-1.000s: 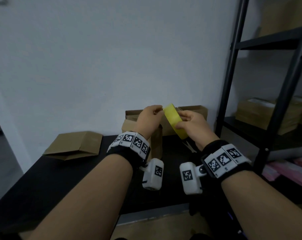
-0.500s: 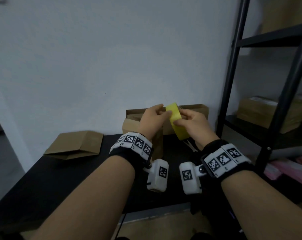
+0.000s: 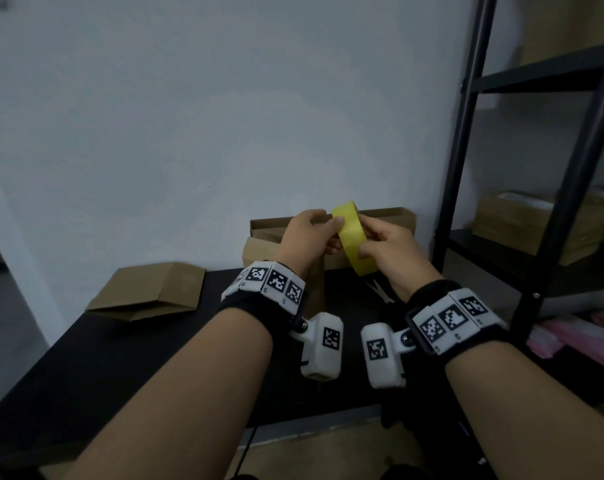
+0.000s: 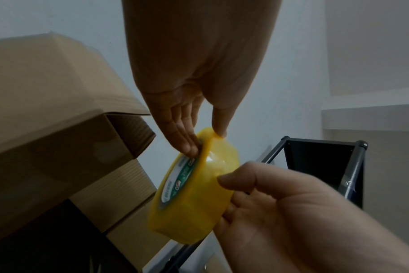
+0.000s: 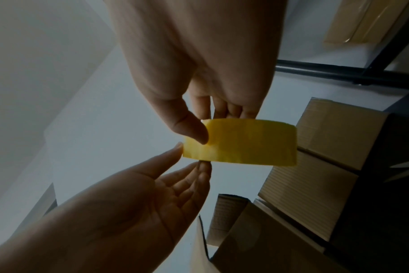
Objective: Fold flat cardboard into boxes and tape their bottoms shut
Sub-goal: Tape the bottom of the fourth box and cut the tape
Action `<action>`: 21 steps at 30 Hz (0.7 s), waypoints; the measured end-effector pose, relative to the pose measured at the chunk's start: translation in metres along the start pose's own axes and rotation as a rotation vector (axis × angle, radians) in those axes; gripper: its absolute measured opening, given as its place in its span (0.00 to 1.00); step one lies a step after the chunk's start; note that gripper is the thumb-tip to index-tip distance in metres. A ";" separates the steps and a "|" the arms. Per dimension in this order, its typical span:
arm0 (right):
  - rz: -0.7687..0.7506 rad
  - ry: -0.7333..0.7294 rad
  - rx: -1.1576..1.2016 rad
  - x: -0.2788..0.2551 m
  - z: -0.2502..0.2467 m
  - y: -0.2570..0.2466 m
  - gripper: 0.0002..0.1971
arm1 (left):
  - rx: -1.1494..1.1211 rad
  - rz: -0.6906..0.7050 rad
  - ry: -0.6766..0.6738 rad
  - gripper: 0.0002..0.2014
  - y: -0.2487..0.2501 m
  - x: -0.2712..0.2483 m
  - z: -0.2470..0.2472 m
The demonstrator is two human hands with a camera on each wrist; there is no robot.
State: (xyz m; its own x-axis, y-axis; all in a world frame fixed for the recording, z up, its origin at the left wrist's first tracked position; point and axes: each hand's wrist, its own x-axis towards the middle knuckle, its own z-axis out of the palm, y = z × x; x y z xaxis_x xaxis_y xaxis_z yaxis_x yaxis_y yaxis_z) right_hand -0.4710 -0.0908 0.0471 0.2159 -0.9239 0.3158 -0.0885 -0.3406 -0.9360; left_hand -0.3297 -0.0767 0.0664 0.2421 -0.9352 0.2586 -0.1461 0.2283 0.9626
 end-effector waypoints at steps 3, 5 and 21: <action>0.000 0.008 0.018 0.001 0.001 0.003 0.34 | 0.023 0.022 -0.052 0.17 -0.001 -0.001 -0.002; -0.008 0.018 0.024 0.001 0.001 0.004 0.34 | 0.005 0.018 -0.103 0.14 -0.001 -0.003 -0.002; -0.062 -0.083 -0.083 -0.007 0.001 0.010 0.21 | -0.180 -0.055 -0.004 0.15 0.005 0.001 -0.013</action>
State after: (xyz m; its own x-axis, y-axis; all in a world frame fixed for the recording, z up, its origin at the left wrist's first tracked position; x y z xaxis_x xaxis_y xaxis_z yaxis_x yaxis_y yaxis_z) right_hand -0.4721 -0.0872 0.0353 0.3029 -0.8843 0.3553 -0.1524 -0.4130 -0.8979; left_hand -0.3181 -0.0730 0.0729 0.2416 -0.9485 0.2050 0.0409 0.2211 0.9744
